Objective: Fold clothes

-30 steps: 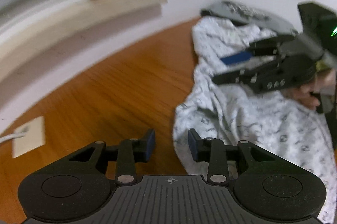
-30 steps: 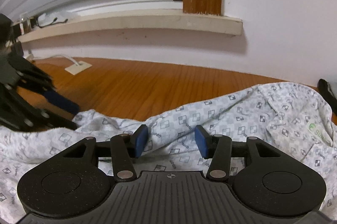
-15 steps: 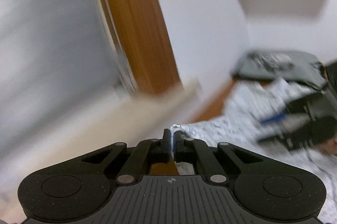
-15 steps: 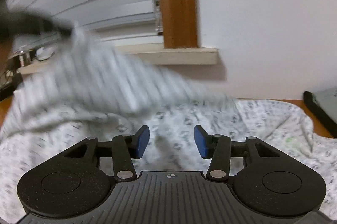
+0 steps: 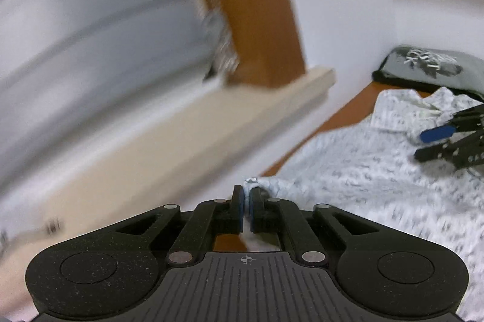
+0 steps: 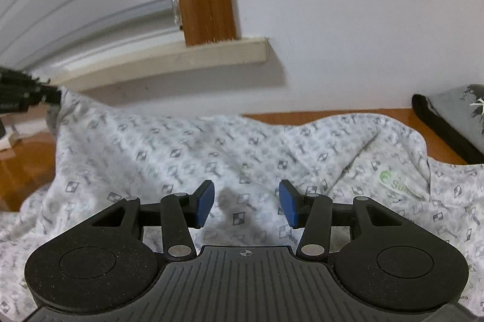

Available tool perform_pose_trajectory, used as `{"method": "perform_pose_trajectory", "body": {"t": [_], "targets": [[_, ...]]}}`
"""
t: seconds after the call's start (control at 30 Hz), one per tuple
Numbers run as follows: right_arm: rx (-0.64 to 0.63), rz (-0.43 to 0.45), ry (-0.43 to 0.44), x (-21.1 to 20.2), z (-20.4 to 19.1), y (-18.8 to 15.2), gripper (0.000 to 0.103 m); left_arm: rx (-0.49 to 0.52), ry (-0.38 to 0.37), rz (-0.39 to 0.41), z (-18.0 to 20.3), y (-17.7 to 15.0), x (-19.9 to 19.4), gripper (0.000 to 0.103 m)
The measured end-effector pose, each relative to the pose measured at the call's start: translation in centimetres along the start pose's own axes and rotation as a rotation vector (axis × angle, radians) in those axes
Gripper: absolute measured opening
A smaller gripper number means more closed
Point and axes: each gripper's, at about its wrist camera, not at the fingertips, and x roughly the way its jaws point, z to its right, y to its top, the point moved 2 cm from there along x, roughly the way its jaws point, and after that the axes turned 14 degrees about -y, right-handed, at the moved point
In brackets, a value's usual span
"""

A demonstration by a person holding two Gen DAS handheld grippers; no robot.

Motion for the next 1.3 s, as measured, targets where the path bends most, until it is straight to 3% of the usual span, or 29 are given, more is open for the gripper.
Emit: {"method": "perform_pose_trajectory", "body": {"t": [0.1,0.23,0.47,0.67,0.7,0.77,0.8,0.93,1.07,1.17,1.23,1.3], "targets": [[-0.023,-0.008,-0.018,0.1,-0.4,-0.1,0.048,-0.088,-0.016,-0.01,-1.9,-1.8,-0.3,0.017],[-0.024,-0.008,-0.023,0.1,-0.4,0.0,0.048,-0.183,-0.067,-0.003,-3.2,-4.0,-1.4,0.035],[-0.016,-0.013,-0.027,0.1,-0.3,0.0,0.048,-0.25,-0.1,-0.063,-1.1,-6.4,0.3,0.036],[-0.012,-0.012,-0.025,0.0,-0.3,0.0,0.048,-0.242,-0.094,-0.091,-0.3,-6.9,1.7,0.036],[-0.011,-0.012,-0.025,0.0,-0.2,0.1,0.048,-0.233,-0.104,-0.098,-0.1,-6.8,1.9,0.033],[-0.009,-0.01,-0.024,0.0,-0.2,0.1,0.048,-0.215,-0.152,-0.104,0.1,-6.6,2.0,0.002],[-0.008,-0.009,-0.024,0.0,-0.2,0.1,0.048,-0.204,-0.153,-0.108,0.3,-6.5,2.0,0.002],[-0.007,-0.008,-0.023,-0.1,-0.2,0.1,0.048,-0.092,-0.026,-0.051,-0.3,-4.7,-0.2,0.002],[-0.008,-0.004,-0.025,-0.2,-0.4,0.1,0.048,0.04,0.223,0.063,-2.1,-1.3,-4.3,0.002],[-0.006,-0.001,-0.027,-0.2,-0.4,0.1,0.048,0.085,0.331,0.09,-3.0,-0.2,-5.9,0.002],[-0.005,-0.001,-0.028,-0.2,-0.3,0.1,0.048,0.095,0.377,0.077,-3.2,-0.8,-5.7,0.002],[-0.006,-0.002,-0.028,-0.1,-0.3,0.1,0.048,0.061,0.353,0.049,-3.4,-2.2,-5.0,0.006]]}}
